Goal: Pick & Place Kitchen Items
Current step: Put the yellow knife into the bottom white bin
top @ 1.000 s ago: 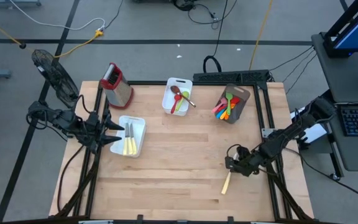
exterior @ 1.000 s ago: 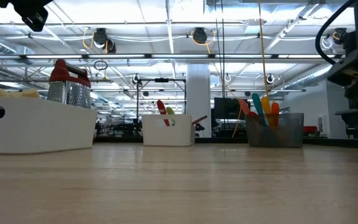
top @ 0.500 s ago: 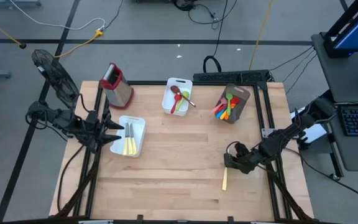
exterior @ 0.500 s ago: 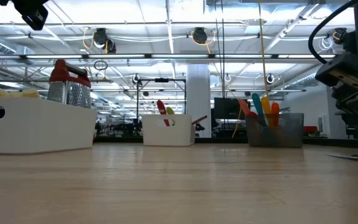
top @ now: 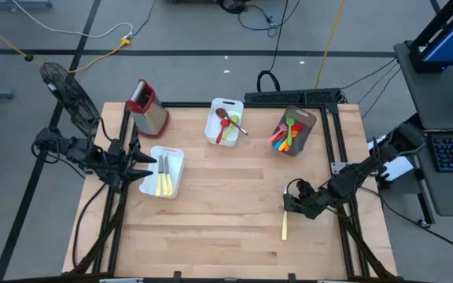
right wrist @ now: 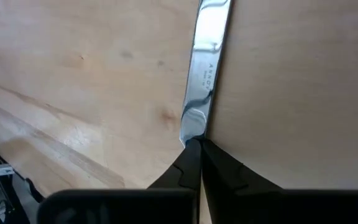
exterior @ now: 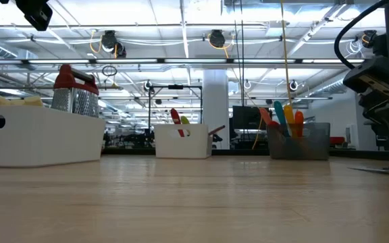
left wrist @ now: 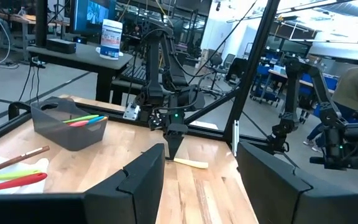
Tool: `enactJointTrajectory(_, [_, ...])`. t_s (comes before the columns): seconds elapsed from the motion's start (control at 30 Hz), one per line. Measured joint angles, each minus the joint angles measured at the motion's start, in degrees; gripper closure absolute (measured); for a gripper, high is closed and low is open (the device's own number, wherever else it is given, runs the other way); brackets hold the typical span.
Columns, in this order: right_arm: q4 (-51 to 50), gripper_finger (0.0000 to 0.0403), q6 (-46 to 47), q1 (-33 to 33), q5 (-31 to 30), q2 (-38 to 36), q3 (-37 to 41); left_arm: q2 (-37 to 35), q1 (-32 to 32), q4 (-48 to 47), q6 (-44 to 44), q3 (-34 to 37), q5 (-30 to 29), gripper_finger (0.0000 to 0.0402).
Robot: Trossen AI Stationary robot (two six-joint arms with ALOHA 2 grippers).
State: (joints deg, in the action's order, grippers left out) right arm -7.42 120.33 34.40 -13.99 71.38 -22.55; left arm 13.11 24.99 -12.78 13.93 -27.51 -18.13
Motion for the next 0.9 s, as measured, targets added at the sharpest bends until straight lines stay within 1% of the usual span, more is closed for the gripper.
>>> enactJointTrajectory(0.23, [0.58,0.0402,-1.74,-0.33,-3.89,-2.74,0.17,0.01,0.0,0.02,0.0,0.0,0.0,0.0194])
enactJointTrajectory(0.8, [2.74,0.0402,-3.09,-0.38,-4.05,-3.31,0.11,0.01,0.0,1.24,-0.09,0.0,-0.04,0.0194])
enactJointTrajectory(0.9, [3.08,0.0402,-3.57,-0.38,-4.08,-3.33,0.09,0.02,0.0,3.09,-0.22,0.0,-0.03,0.0194])
